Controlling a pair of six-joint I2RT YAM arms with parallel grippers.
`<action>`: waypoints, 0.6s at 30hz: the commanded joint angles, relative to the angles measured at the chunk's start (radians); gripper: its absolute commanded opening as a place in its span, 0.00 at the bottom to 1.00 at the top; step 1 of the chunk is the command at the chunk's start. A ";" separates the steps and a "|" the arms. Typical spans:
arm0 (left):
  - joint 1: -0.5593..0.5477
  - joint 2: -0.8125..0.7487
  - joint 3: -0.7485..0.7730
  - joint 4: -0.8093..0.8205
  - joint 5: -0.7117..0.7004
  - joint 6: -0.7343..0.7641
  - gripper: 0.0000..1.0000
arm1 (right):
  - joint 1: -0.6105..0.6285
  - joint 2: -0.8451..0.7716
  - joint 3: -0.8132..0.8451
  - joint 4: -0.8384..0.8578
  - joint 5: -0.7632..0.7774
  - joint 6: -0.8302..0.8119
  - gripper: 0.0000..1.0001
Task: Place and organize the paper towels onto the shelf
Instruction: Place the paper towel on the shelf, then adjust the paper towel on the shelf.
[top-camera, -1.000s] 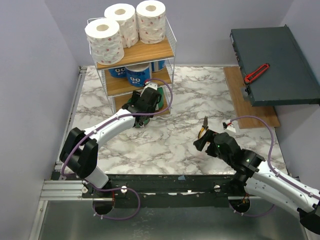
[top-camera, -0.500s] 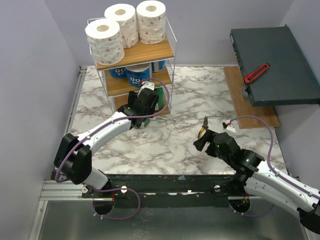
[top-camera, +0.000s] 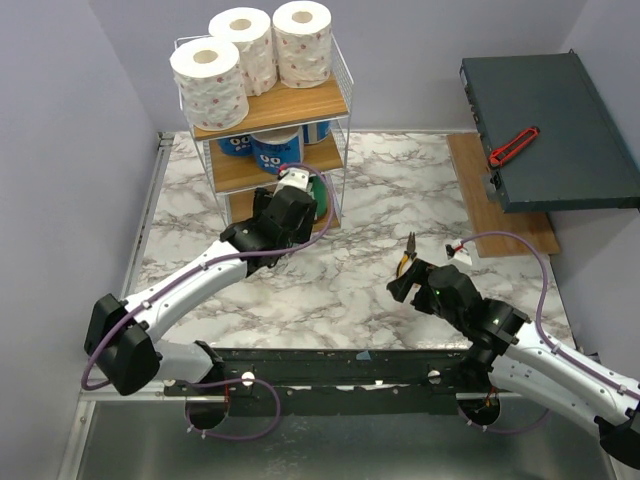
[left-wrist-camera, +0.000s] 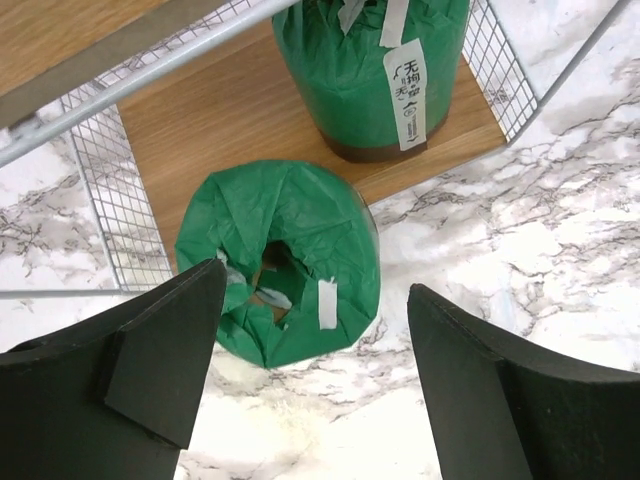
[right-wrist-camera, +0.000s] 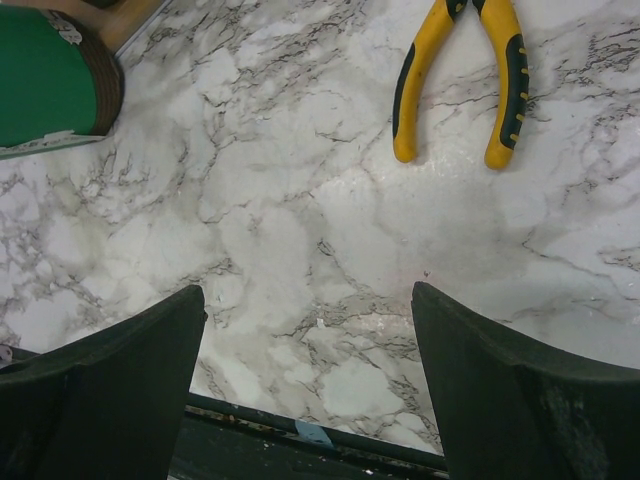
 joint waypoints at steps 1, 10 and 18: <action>-0.037 -0.089 -0.044 -0.048 -0.022 -0.034 0.82 | 0.004 -0.009 -0.002 0.006 0.001 -0.002 0.87; -0.163 -0.387 -0.355 0.133 -0.041 -0.230 0.71 | 0.004 -0.005 -0.008 0.020 -0.002 -0.008 0.87; -0.164 -0.643 -0.750 0.495 -0.078 -0.405 0.69 | 0.004 -0.008 -0.020 0.025 -0.002 -0.006 0.87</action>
